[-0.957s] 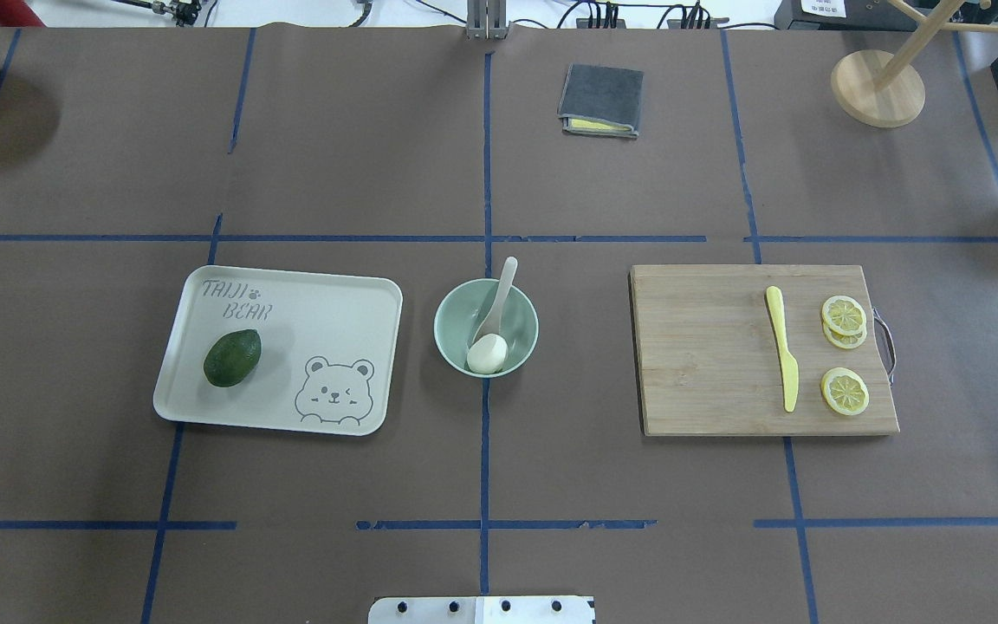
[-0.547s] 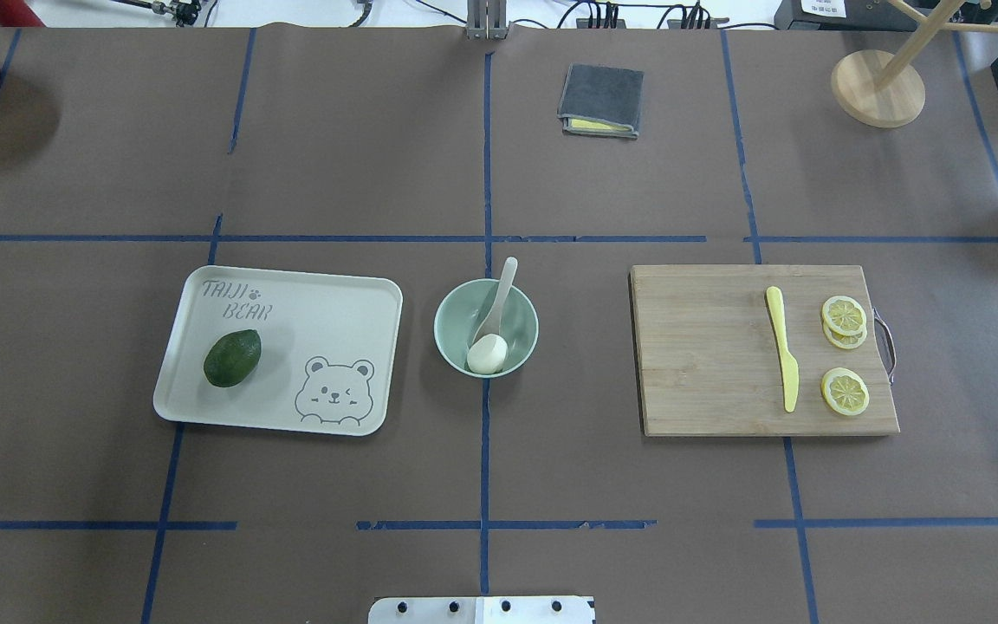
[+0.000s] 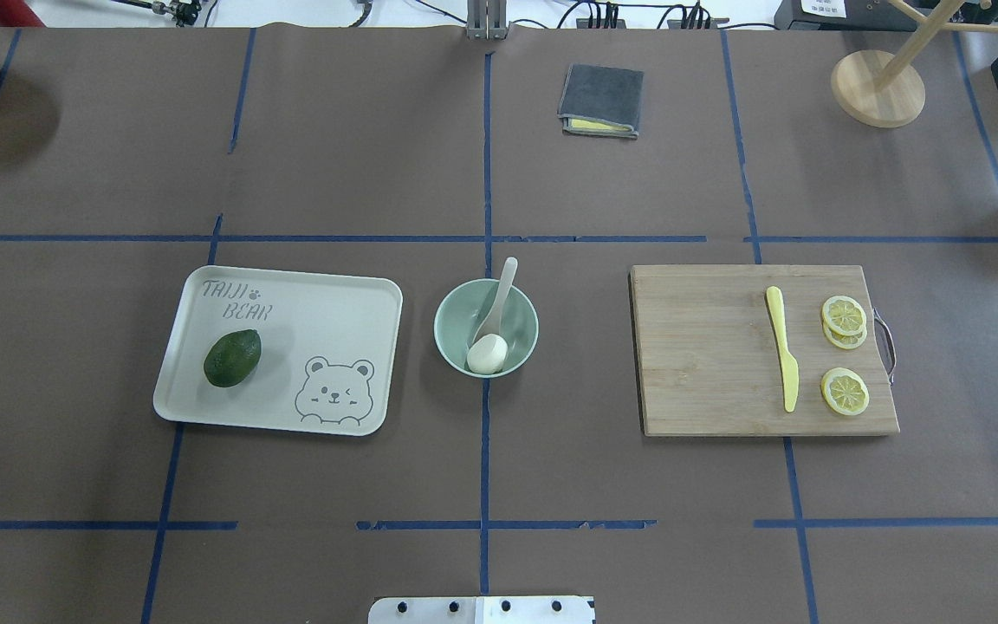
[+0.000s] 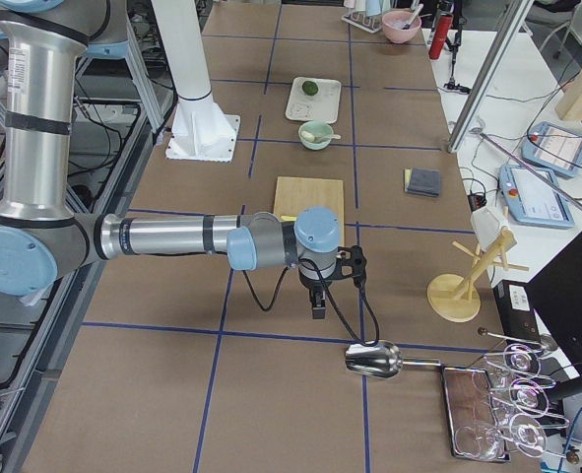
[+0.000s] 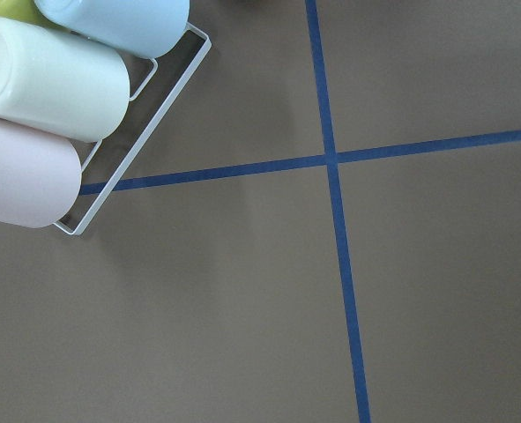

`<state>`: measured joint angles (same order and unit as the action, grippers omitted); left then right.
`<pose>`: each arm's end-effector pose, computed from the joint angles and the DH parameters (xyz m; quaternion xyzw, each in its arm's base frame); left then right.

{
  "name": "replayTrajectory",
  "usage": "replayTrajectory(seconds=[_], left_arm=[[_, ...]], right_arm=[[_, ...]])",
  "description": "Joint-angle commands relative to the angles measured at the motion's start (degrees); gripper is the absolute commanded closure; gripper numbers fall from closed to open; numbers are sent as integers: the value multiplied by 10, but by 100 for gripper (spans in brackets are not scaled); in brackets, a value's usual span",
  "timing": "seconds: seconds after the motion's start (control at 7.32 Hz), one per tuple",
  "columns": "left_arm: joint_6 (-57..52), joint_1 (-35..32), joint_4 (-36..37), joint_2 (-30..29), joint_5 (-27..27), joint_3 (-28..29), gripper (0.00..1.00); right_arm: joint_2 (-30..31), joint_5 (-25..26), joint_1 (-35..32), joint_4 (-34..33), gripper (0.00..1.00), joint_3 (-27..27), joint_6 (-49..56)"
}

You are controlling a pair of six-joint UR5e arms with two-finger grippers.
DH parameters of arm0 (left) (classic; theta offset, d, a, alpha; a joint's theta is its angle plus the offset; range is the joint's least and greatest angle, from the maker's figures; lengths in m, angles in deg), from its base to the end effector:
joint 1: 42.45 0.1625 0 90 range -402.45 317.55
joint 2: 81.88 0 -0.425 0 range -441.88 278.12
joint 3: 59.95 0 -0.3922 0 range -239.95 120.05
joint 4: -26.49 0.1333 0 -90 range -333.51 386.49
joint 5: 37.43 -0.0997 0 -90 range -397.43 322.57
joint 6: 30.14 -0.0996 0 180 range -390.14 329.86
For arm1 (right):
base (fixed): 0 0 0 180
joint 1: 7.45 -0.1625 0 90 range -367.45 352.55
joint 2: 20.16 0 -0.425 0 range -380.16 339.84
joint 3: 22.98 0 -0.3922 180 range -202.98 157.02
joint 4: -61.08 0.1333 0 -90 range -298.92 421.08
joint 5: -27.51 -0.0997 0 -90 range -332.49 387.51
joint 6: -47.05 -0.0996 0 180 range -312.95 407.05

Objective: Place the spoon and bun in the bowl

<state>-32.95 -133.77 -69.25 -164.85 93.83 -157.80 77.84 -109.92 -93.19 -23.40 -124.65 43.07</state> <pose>-0.0779 -0.4461 0.6417 0.0662 0.3496 0.0323 0.9340 0.0270 -0.4447 0.6088 0.0444 -0.4051 -0.0344 0.9125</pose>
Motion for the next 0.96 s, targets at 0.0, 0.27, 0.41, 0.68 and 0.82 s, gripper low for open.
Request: replayTrajectory(seconds=[0.0,0.27,0.41,0.68,0.82], left_arm=[[0,-1,0,0,0,1,0],[0,0,1,0,2,1,0],[1,-1,1,0,2,1,0],[1,0,1,0,2,2,0],[1,0,1,0,2,2,0]], right_arm=[[0,3,7,-1,0,-1,5],[-3,3,7,-1,0,-5,6],[-7,4,19,-22,0,-15,6],[-4,4,21,-26,0,-22,6],[-4,4,21,-26,0,-22,6]])
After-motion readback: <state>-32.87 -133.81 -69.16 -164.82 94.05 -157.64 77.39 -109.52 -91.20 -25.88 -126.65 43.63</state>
